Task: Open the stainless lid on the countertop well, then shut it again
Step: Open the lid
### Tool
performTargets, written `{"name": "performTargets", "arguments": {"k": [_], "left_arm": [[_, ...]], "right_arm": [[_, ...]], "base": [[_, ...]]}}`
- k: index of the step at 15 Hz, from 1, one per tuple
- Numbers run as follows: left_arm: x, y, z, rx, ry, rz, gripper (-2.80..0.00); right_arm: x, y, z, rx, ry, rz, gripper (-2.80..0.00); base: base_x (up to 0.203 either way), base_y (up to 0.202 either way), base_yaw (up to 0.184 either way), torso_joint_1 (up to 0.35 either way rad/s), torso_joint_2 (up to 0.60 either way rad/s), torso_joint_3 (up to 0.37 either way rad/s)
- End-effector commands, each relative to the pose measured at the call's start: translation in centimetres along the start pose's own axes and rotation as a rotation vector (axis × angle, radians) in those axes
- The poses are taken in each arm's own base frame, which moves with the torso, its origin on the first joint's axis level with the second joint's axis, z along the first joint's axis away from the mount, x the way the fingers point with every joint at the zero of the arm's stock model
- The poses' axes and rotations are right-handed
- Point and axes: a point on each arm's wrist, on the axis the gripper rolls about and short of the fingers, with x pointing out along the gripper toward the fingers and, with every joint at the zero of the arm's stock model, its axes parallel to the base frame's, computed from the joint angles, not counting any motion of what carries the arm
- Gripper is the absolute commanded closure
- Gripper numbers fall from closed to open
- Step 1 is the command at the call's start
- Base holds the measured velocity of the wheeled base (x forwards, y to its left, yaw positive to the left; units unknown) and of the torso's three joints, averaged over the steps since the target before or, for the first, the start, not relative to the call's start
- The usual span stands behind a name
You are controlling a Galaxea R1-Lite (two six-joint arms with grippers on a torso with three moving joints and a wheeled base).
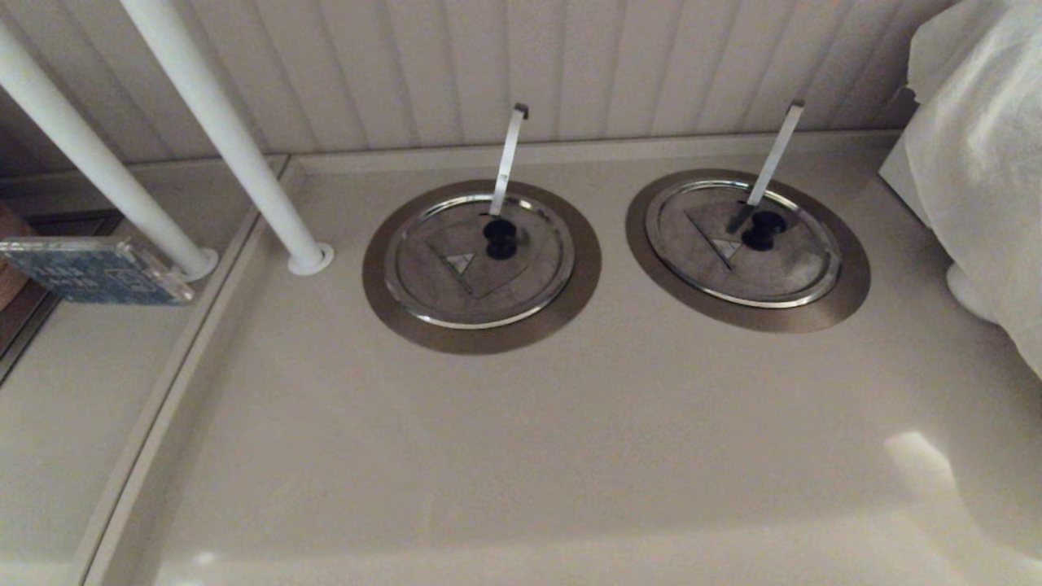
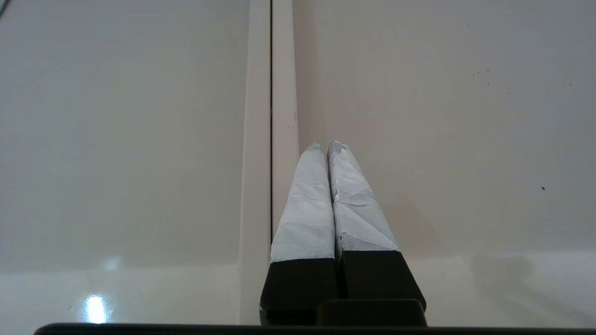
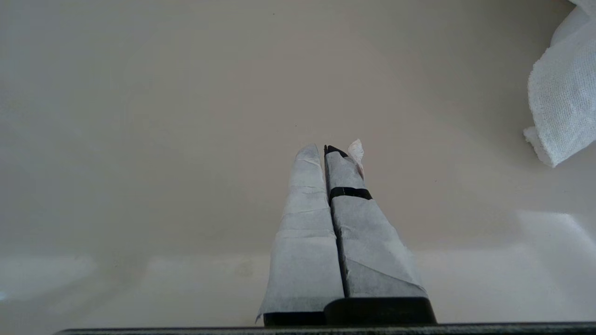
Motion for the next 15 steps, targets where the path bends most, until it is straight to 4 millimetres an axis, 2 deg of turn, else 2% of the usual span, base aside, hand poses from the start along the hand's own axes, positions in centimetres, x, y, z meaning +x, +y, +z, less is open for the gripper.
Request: {"name": "performTargets", "arguments": {"k": [1, 13, 15], "left_arm": [[-0.01, 0.0, 0.01, 0.0, -0.002, 0.0, 0.0], [-0.01, 0.0, -0.01, 0.001, -0.001, 0.0, 0.0], [0.0, 0.0, 0.01, 0.0, -0.001, 0.0, 0.0]], "right_arm": [[0.01, 0.0, 0.0, -0.004, 0.001, 0.002, 0.0], [0.02, -0.02, -0.03, 0.001, 0.002, -0.009, 0.0], [-0.11, -0.08, 0.8, -0.009, -0.053, -0.021, 0.0]], "base": [[0.0, 0.0, 0.0, 0.0, 0.0, 0.0], [0.0, 0.0, 0.0, 0.0, 0.0, 0.0], [0.0, 0.0, 0.0, 0.0, 0.0, 0.0]]}}
